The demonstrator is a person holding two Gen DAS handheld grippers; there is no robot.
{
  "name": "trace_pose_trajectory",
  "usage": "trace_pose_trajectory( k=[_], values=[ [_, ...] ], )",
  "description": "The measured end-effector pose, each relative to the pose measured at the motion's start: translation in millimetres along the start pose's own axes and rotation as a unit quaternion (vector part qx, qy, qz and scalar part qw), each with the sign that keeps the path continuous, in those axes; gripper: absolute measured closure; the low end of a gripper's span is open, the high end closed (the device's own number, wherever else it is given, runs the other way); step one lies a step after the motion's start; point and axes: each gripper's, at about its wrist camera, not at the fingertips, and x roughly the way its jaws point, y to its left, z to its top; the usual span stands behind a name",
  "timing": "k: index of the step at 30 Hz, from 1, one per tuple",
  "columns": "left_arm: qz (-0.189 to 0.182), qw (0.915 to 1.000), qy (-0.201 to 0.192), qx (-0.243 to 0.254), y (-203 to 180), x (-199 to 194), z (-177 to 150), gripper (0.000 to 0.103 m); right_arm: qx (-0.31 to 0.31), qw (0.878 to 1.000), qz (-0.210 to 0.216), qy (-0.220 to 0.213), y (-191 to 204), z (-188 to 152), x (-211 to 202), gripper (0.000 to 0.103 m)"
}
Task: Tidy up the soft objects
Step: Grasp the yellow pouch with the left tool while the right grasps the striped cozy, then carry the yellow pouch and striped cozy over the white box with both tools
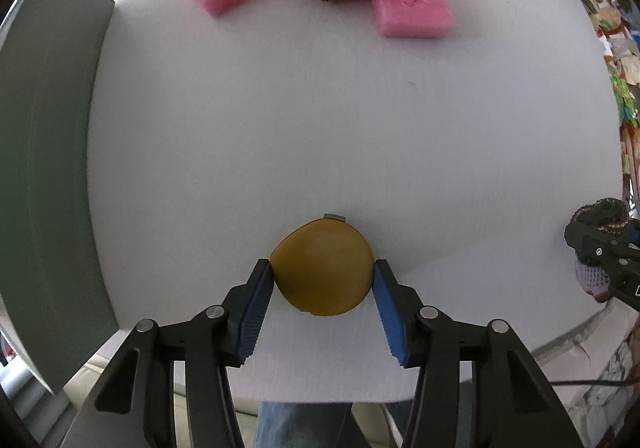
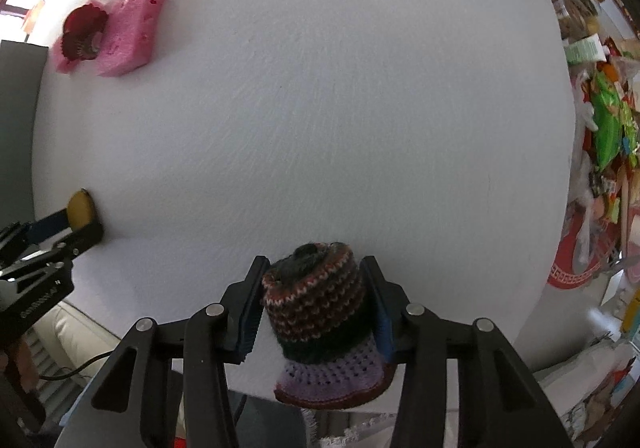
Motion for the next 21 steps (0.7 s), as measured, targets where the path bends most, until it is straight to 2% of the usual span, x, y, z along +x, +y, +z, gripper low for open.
trace_pose_trajectory(
  k=[7,14,17,20,21],
  values=[
    [0.002,0.9996,-0.023,0.013,3,-32,0,0.051,0.031,0.999,0.04,0.01,-9,-17,-7,0.053],
    [0.001,0.9976,-0.069,-0.001,14,-70,-1,0.051,0.031,0.998,0.05,0.011,-13,-20,-12,0.053],
    [0.0,0.9965,-0.083,-0.011,27,-83,0,0.051,0.027,0.998,0.051,0.007,-12,-13,-15,0.053],
    [0.0,0.9947,-0.1,-0.024,37,-97,1,0.051,0.016,0.999,0.05,-0.003,-6,8,-21,0.053],
    [0.001,0.9942,-0.105,-0.027,43,-101,-8,0.051,0.011,0.999,0.049,-0.008,-3,10,-24,0.053]
  ],
)
